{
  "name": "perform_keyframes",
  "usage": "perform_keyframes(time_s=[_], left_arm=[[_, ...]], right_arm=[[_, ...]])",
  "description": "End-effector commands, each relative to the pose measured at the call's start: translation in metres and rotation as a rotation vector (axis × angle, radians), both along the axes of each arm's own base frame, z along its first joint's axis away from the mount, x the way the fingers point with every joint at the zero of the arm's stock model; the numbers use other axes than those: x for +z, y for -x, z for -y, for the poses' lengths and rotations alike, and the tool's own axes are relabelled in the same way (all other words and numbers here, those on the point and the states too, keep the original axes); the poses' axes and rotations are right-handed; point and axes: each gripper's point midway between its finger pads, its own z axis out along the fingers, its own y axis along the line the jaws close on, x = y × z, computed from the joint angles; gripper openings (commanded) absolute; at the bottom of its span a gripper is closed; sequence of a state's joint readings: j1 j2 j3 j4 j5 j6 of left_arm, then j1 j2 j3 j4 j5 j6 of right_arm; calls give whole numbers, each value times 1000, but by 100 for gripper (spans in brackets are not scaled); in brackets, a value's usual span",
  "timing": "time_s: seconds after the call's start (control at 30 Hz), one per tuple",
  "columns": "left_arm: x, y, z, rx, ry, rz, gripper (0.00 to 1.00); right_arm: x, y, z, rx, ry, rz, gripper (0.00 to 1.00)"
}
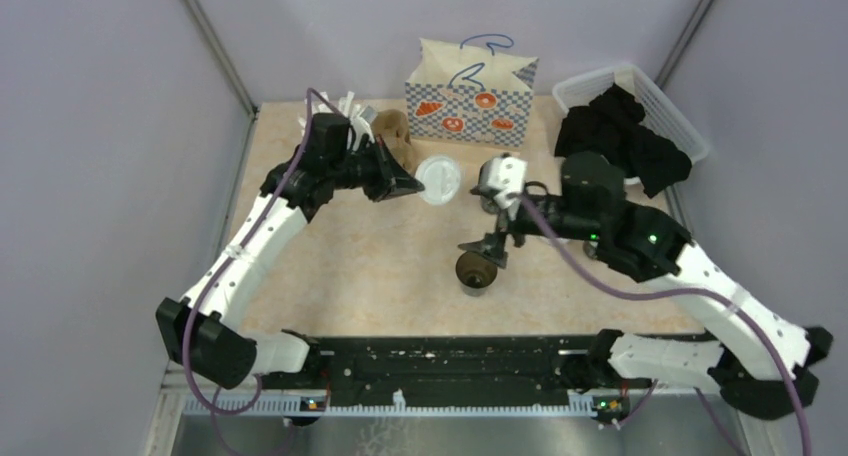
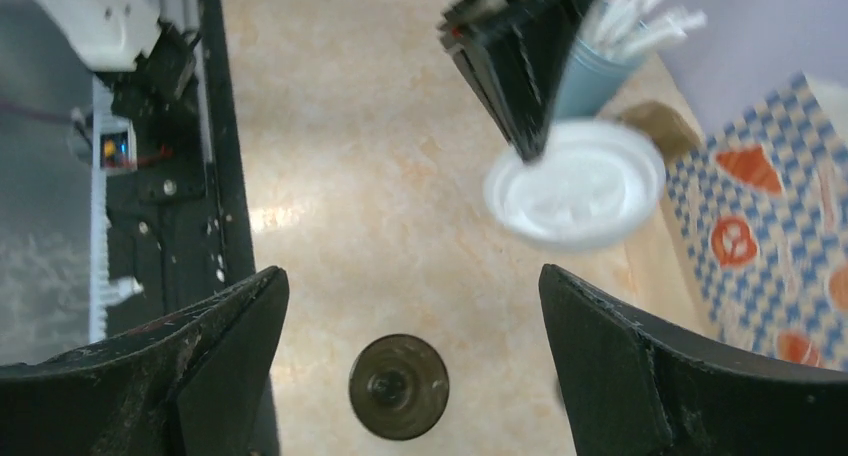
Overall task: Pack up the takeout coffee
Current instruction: Pick up the cup lid from the center of the board.
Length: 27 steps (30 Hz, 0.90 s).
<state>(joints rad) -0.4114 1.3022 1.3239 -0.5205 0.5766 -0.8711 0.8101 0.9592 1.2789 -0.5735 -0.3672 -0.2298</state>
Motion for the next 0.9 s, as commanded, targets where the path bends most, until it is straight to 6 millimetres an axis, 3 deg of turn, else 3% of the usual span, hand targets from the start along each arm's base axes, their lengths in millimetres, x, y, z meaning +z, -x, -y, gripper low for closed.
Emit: perform_keyframes(time_s=[0.0, 0.17, 0.23, 0.43, 0.77, 0.87], left_arm=[[-34, 17, -23, 20, -174, -69, 0], [-34, 21, -30, 22, -218, -66, 0], [-36, 23, -33, 18, -235, -71, 0], [-38, 28, -36, 9, -252, -66, 0], [-36, 27, -35, -22, -260, -57, 0], [-37, 26, -36, -19, -268, -57, 0]], right_arm=[[-4, 3, -45, 211, 255, 341, 93], [-9, 6, -76, 372, 285, 436, 76], [-18, -1, -82, 385, 319, 465, 75], [-51, -15, -93, 423, 431, 471, 62], [-81, -23, -101, 426, 487, 416, 31], [-82, -27, -101, 396, 493, 419, 27]])
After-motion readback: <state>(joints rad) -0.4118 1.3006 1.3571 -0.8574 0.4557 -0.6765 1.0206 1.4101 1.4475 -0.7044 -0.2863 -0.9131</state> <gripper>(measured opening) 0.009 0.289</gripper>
